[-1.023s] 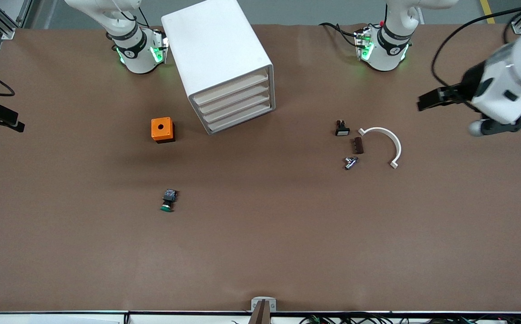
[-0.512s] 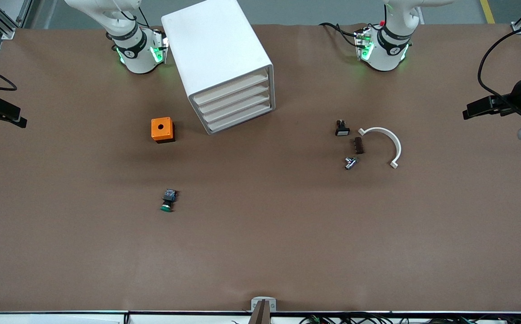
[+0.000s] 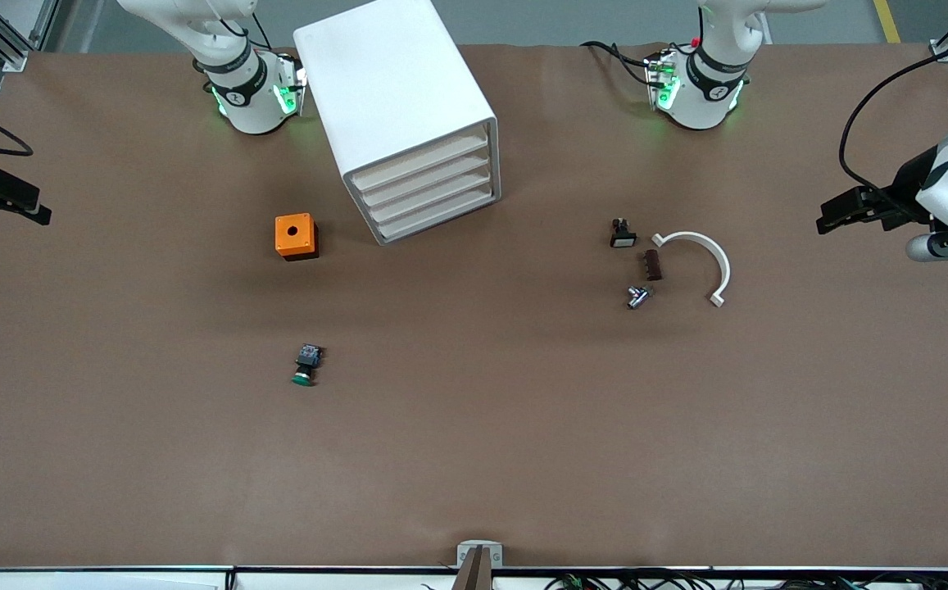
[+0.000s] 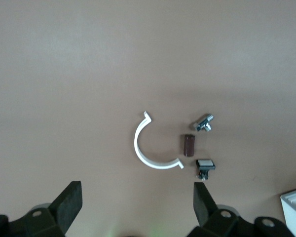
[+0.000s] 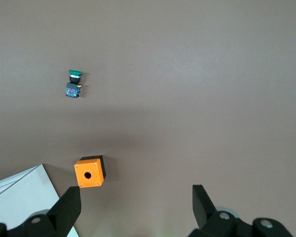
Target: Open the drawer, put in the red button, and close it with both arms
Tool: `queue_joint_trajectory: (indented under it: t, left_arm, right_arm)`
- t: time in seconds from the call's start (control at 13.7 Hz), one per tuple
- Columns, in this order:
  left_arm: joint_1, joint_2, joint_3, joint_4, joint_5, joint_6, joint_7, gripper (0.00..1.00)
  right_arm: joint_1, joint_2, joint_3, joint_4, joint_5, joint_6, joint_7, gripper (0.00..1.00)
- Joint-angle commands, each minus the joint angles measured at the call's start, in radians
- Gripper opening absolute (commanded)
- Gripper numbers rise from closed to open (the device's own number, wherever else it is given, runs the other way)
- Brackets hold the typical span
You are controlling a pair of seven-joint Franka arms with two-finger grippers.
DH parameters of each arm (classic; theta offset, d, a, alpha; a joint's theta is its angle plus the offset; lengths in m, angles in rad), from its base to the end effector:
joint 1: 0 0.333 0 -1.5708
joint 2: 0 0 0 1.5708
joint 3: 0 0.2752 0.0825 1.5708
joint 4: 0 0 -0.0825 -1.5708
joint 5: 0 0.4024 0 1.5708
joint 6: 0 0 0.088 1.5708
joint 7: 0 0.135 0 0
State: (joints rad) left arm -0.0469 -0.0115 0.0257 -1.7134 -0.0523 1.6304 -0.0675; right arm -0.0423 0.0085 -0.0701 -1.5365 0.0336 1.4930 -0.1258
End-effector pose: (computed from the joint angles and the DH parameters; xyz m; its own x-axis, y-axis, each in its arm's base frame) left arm 0.5669 -0.0187 0.4976 0.9960 0.0493 -0.0749 0.0530 -0.9975 0.0472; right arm 0.5628 -0.0586 0.5610 0.9987 0.0160 -0.0474 0.0142 -0.9991 -0.0392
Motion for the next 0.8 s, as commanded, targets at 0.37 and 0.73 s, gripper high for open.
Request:
queue_joint_trajectory:
  t: [0.37, 0.73]
  left_arm:
    - [0.007, -0.031, -0.007, 0.023, 0.019, 0.082, 0.008, 0.99]
    - [-0.001, -0.031, -0.036, 0.055, 0.025, 0.074, -0.004, 0.99]
  right_arm:
    - [0.033, -0.070, 0.000, -0.057, -0.004, 0.032, -0.011, 1.00]
    - [0.032, -0.186, 0.000, -0.220, -0.006, 0.122, -0.011, 1.00]
